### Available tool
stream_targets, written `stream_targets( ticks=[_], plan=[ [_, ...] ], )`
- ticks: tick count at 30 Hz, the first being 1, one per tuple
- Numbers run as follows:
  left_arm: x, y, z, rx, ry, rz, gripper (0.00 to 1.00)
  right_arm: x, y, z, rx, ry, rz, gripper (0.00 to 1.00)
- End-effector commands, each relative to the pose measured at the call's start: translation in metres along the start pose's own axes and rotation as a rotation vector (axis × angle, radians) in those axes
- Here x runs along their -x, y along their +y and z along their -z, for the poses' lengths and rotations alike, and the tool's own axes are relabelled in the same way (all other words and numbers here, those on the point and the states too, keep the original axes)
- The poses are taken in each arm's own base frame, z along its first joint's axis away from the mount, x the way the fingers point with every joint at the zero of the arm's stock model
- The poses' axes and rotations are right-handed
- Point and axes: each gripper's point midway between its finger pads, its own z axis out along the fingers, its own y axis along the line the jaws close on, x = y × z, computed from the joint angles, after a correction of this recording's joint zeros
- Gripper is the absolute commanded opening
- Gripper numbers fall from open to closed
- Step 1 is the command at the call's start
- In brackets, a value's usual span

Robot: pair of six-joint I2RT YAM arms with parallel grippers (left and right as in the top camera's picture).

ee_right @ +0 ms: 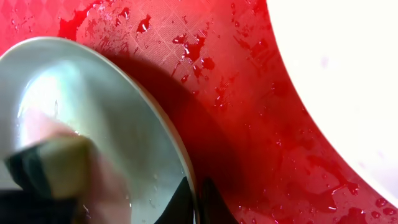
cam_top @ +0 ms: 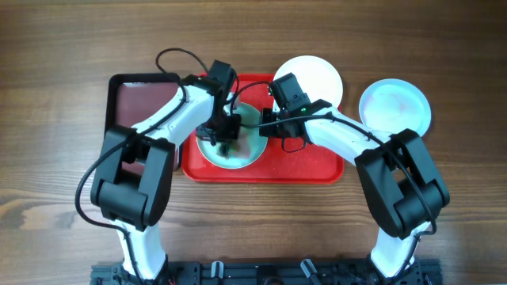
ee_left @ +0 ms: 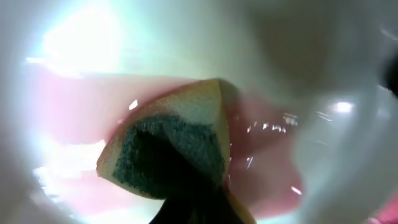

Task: Clean dirty plates on tray and stack at the side
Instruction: 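Scrub the blue-rimmed plate with the sponge in the left gripper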

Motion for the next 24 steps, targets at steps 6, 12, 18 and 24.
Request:
stream_targets(
  ticks=[6, 12, 18, 24],
  plan=[
    [-0.043, -0.066, -0.028, -0.162, 0.147, -0.157, 0.04, 0.003, -0.001, -0.003, -0.006, -0.007, -0.012, 0.04],
    [-0.02, 0.0, -0.027, 0.197, 0.037, 0.052, 0.04, 0.002, -0.001, -0.003, -0.007, -0.005, -0.008, 0.04],
    [-0.025, 0.067, -0.002, 0.57, -0.058, 0.335, 0.04, 0.002, -0.001, -0.003, -0.007, -0.005, -0.009, 0.04],
    [-0.032, 0.092, 0.006, 0.711, -0.151, 0.494, 0.04, 0.002, -0.001, -0.003, -0.007, -0.004, -0.008, 0.04]
  ],
)
